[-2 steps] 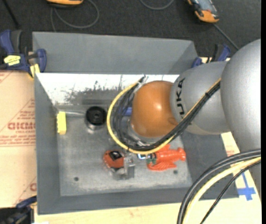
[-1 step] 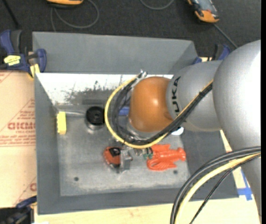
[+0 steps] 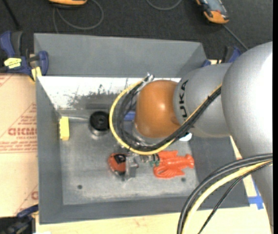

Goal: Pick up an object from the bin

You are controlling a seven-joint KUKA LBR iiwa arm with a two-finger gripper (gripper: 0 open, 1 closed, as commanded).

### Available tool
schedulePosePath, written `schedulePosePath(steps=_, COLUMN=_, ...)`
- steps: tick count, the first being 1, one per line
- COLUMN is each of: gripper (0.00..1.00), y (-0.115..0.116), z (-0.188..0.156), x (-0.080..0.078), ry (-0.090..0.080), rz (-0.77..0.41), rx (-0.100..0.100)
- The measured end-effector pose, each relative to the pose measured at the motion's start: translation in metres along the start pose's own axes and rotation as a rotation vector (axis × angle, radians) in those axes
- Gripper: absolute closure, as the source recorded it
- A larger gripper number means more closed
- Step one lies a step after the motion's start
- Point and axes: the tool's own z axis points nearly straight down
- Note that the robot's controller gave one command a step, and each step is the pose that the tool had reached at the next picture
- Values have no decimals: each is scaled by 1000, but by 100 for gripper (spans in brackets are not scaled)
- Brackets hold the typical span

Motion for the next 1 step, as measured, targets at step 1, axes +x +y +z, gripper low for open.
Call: schedulePosePath(steps=1, gripper=100, y=0, z=0, x=0, ry=0, rz=1, rx=0)
